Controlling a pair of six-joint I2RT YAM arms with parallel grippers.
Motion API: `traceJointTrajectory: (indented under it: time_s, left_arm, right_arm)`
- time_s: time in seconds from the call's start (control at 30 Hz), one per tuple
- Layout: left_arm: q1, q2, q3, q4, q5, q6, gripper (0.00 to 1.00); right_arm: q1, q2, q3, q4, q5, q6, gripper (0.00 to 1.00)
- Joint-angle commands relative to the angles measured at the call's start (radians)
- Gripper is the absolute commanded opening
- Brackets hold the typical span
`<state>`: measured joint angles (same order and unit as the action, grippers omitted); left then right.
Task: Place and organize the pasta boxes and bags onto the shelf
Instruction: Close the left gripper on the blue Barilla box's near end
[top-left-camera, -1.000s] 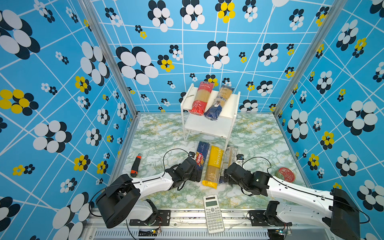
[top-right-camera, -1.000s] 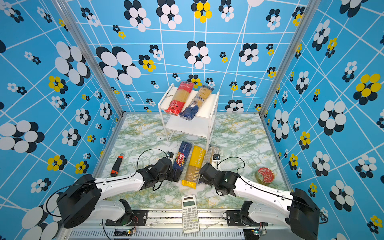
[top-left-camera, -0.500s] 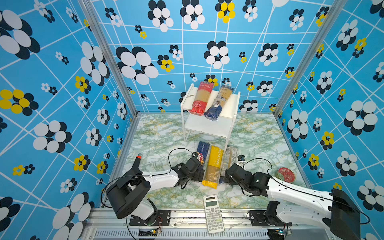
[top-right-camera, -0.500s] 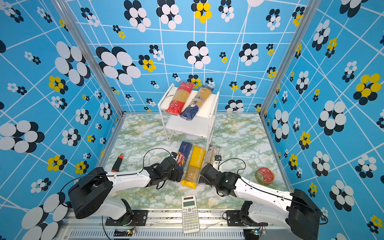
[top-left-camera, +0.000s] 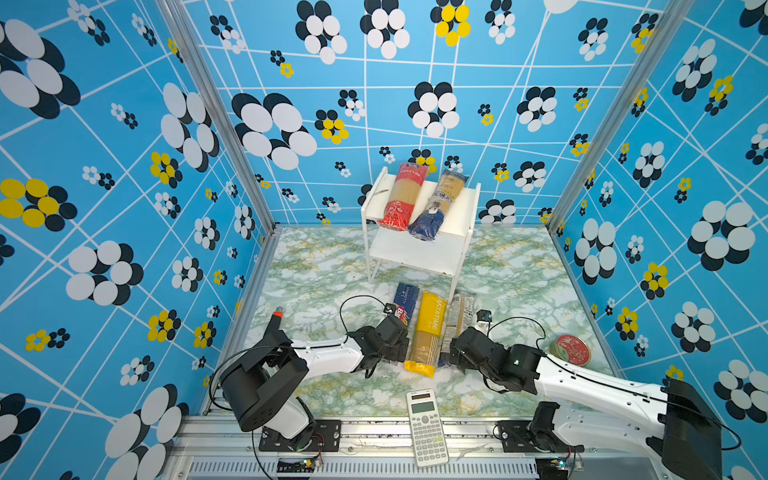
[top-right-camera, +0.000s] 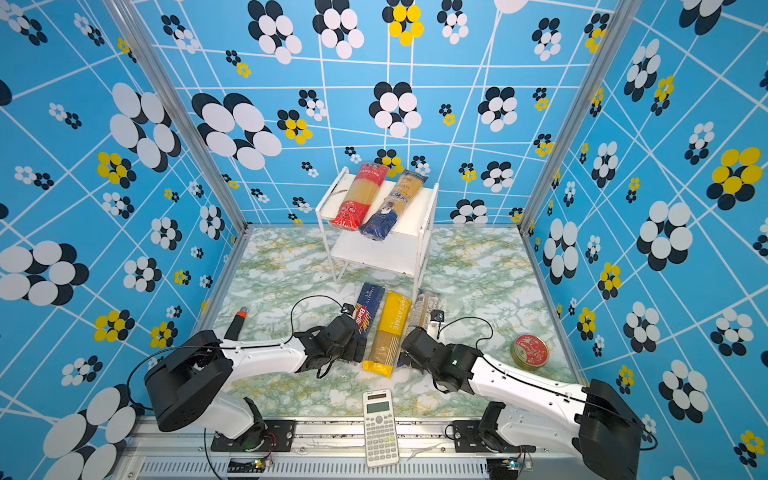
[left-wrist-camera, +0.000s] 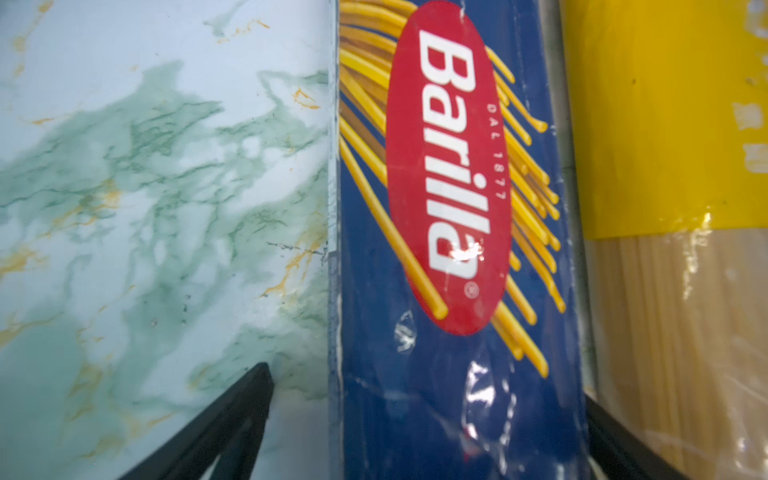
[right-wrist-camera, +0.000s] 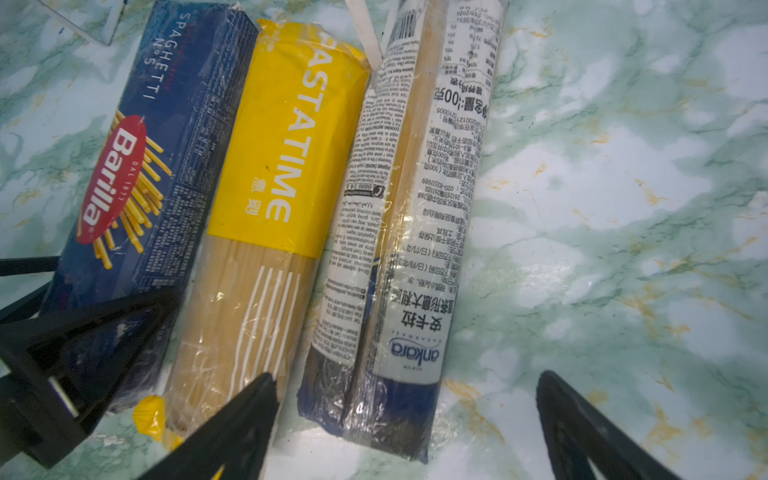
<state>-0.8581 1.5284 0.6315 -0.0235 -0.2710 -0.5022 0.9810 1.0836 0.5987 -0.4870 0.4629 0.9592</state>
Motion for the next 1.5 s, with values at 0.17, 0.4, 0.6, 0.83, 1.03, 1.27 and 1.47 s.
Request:
traceJointTrajectory:
  time_s: [0.17,0.4,0.6,0.83,1.03,1.27,1.47]
  left_arm:
    - [0.009,0.001,-0.017,-0.116,-0.078,-0.015,0.99]
    - [0.008,-0.006,-0.025,-0.094,-0.054,0.001,0.96]
    - [0.008,-0.005,-0.027,-0.065,-0.004,0.029,0.76]
    - [0.008,0.003,-0.026,-0.059,0.021,0.03,0.62]
    - [0.008,0.0,-0.023,-0.077,0.033,0.033,0.47]
    - [0.011,-0.017,-0.014,-0.094,0.057,0.023,0.3]
    - [0.027,-0.057,0.011,-0.116,0.116,0.015,0.17]
  right_arm:
    - [-0.006,0.017,-0.014,0.014,0.011,0.017,0.99]
    - [-0.007,0.035,-0.005,0.018,0.007,0.015,0.99]
    - [-0.007,0.045,-0.001,0.024,0.006,0.012,0.99]
    - [-0.008,0.056,0.009,0.022,0.0,0.006,0.99]
    - [-0.01,0.056,0.011,0.022,0.001,0.0,0.99]
    - [-0.019,0.058,0.027,-0.009,0.001,-0.01,0.99]
    - [-0.022,0.05,0.029,-0.013,-0.001,-0.011,0.99]
